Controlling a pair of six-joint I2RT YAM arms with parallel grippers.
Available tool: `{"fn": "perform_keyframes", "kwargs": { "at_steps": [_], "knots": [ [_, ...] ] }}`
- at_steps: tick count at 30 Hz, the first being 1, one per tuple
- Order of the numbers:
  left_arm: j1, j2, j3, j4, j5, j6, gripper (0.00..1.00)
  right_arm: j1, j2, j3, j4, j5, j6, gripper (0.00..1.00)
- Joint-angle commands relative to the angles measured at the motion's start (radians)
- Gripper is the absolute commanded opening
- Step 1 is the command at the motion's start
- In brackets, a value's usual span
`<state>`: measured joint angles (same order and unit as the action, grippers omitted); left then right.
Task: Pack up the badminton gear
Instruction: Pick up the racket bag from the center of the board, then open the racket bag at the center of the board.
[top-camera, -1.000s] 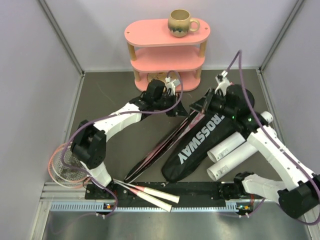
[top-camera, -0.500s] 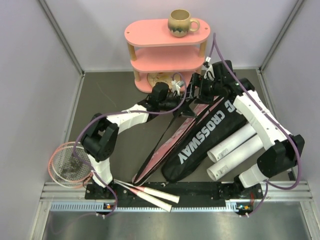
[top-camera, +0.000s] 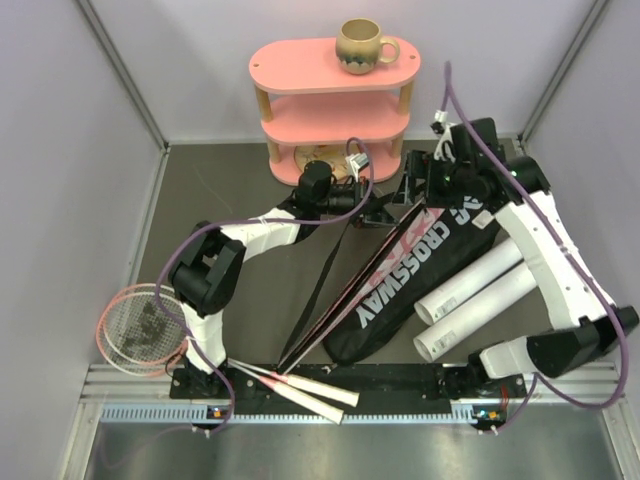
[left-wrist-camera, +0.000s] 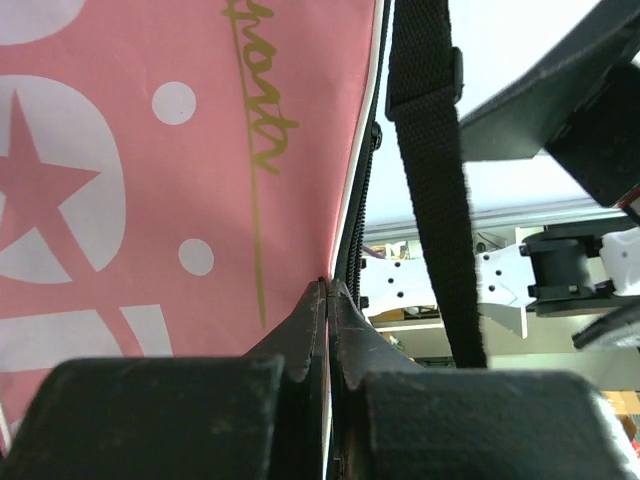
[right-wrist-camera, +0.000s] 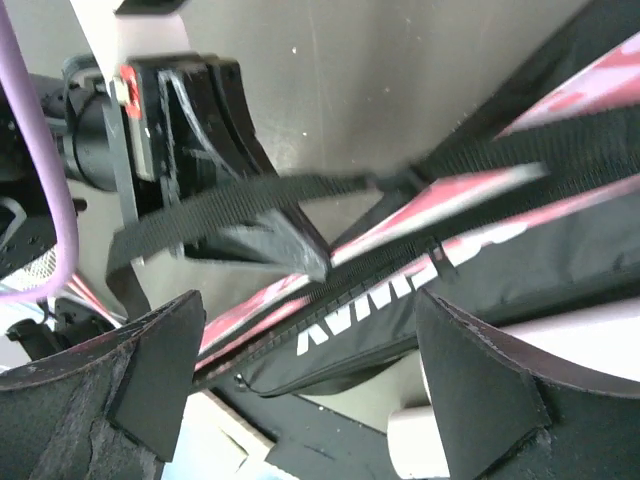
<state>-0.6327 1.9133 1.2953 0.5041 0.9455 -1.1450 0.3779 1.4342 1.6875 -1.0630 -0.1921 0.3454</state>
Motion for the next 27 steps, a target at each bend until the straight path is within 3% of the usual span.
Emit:
{"fn": "perform_keyframes", "kwargs": {
  "at_steps": [1, 5, 9, 15, 18, 20, 23, 25, 27],
  "knots": [
    [0.010, -0.007, 0.001, 0.140, 0.006, -0.053, 0.00, -0.022, -0.205, -0.109, 0.046, 0.078, 0.150, 0.84],
    [0.013, -0.016, -0.008, 0.142, -0.011, -0.061, 0.00, -0.045, -0.282, -0.322, 0.118, 0.135, 0.205, 0.84],
    [0.013, -0.022, -0.014, 0.142, -0.011, -0.062, 0.00, -0.063, -0.297, -0.371, 0.256, 0.083, 0.114, 0.79],
    [0.014, -0.022, -0.018, 0.126, 0.010, -0.042, 0.00, -0.189, -0.285, -0.462, 0.486, -0.182, -0.138, 0.66],
    [0.016, -0.019, -0.013, 0.132, 0.035, -0.047, 0.00, -0.258, -0.223, -0.451, 0.495, -0.265, -0.149, 0.53],
    [0.016, -0.020, -0.013, 0.132, 0.038, -0.047, 0.00, -0.267, -0.213, -0.453, 0.497, -0.334, -0.123, 0.52],
    [0.019, -0.023, -0.014, 0.125, 0.024, -0.048, 0.00, -0.264, -0.262, -0.550, 0.547, -0.405, 0.036, 0.55],
    [0.019, -0.025, -0.014, 0.131, -0.006, -0.059, 0.00, -0.237, -0.337, -0.656, 0.564, -0.351, 0.212, 0.76],
    [0.019, -0.026, -0.016, 0.129, -0.017, -0.062, 0.00, -0.212, -0.356, -0.672, 0.540, -0.311, 0.257, 0.79]
  ]
}}
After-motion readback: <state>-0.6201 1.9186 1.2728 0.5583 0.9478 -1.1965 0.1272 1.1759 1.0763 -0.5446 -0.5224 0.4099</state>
